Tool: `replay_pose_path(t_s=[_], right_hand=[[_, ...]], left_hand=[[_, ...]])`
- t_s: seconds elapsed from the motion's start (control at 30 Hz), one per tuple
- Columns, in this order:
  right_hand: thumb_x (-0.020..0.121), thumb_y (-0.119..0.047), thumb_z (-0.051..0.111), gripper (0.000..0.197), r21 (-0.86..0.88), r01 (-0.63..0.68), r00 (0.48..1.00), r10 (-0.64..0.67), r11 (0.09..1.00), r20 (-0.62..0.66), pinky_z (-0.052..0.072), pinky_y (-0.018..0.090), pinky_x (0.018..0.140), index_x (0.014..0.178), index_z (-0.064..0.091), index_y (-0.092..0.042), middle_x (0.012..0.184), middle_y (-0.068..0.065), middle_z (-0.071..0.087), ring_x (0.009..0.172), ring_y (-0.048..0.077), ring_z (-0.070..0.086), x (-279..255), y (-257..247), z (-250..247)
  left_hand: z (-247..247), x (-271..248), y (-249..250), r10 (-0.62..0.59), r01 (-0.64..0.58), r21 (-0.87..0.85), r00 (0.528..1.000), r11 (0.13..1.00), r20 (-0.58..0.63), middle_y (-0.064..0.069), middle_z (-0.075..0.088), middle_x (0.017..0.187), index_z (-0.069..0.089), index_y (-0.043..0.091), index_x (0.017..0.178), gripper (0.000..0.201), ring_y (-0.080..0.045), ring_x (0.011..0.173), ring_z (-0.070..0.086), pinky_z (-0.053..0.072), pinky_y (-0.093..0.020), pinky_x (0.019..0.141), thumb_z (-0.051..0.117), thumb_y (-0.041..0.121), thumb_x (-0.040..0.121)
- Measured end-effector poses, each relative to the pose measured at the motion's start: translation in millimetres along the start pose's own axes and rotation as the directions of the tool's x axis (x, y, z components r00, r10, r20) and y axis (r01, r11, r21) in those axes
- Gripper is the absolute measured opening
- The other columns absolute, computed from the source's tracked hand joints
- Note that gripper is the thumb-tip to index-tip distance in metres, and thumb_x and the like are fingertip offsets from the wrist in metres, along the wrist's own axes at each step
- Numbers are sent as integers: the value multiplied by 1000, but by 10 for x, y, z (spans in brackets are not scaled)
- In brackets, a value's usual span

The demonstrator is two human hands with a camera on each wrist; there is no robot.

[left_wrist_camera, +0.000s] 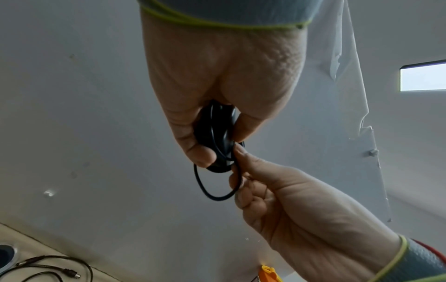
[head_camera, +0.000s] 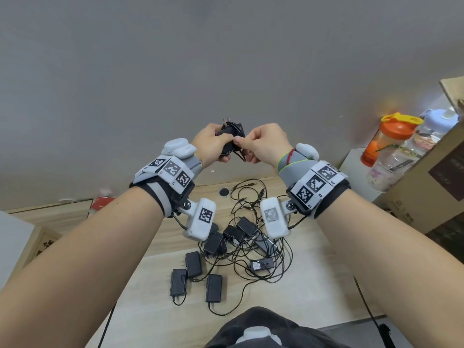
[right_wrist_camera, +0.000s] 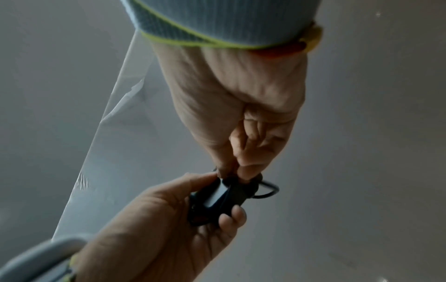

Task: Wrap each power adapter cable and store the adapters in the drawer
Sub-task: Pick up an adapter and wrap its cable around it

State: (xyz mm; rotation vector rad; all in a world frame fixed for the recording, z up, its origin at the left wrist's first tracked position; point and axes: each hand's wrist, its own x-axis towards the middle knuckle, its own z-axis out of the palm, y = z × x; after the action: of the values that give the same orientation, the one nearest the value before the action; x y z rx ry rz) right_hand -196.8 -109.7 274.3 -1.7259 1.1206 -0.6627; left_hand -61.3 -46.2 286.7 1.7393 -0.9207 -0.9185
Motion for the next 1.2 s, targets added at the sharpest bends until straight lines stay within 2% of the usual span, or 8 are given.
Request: replay_pose_path(t_s=[0.13,0.23,0.33,0.47,0.57,0.87,1.07,1.2], right_hand=[[75,-39,82,33,-116,72,993,-82,991,-86,59,37,66,82,58,-17,68,-1,68,59,22,70,27,15,32],[80,-37,76,27,-227,136,984,-158,964,-82,56,40,76,74,62,-16,73,3,70,71,26,68,43,2,58],[88,-39,68,30,-376,166,979,-198,912,-48,42,30,68,73,58,-15,71,2,62,74,26,57,36,-21,53],[93,-46,58,38,-491,171,977,-212,854,-30,35,32,65,68,44,-21,76,1,57,78,28,51,43,-9,85],[97,-46,50,36,-528,170,976,-215,832,-26,30,32,64,77,46,-16,79,6,55,78,31,47,22,-24,105],[84,-37,68,24,-341,153,983,-179,928,-47,48,28,73,83,67,-13,69,-4,65,80,21,63,-8,-2,54],[87,-34,59,23,-455,161,965,-235,876,-112,49,36,73,72,56,-17,69,0,61,78,29,59,47,16,51],[84,-38,69,29,-339,234,950,-288,911,-119,42,29,69,96,52,-18,85,-3,60,79,21,57,50,91,50]], left_hand=[[3,6,-9,10,-10,15,1000,1000,-12,-17,62,111,53,10,123,32,-22,62,61,56,-35,66,59,17,93],[12,6,5,11,-11,18,1000,1000,-3,-20,62,115,52,9,126,34,-23,62,60,55,-33,62,58,16,93],[9,-4,24,11,-11,24,1000,1000,16,-19,63,109,53,10,123,31,-25,62,58,54,-33,62,57,15,93],[1,13,40,-4,4,27,1000,1000,11,-16,64,101,58,9,120,28,-25,56,57,52,-28,53,57,14,92],[-6,14,58,-19,19,19,1000,1000,13,-12,62,82,63,14,96,10,-23,50,55,47,-28,48,53,16,93],[16,78,-5,-35,35,-9,999,999,-10,-15,59,86,61,7,102,21,-19,41,54,47,-24,43,50,25,100],[51,42,-13,3,-4,31,1000,1000,19,-14,63,92,56,8,120,25,-19,47,59,52,-24,49,47,23,102],[30,53,22,-13,13,-5,1000,1000,12,-16,63,92,61,11,114,21,-21,45,57,48,-24,44,51,22,100]])
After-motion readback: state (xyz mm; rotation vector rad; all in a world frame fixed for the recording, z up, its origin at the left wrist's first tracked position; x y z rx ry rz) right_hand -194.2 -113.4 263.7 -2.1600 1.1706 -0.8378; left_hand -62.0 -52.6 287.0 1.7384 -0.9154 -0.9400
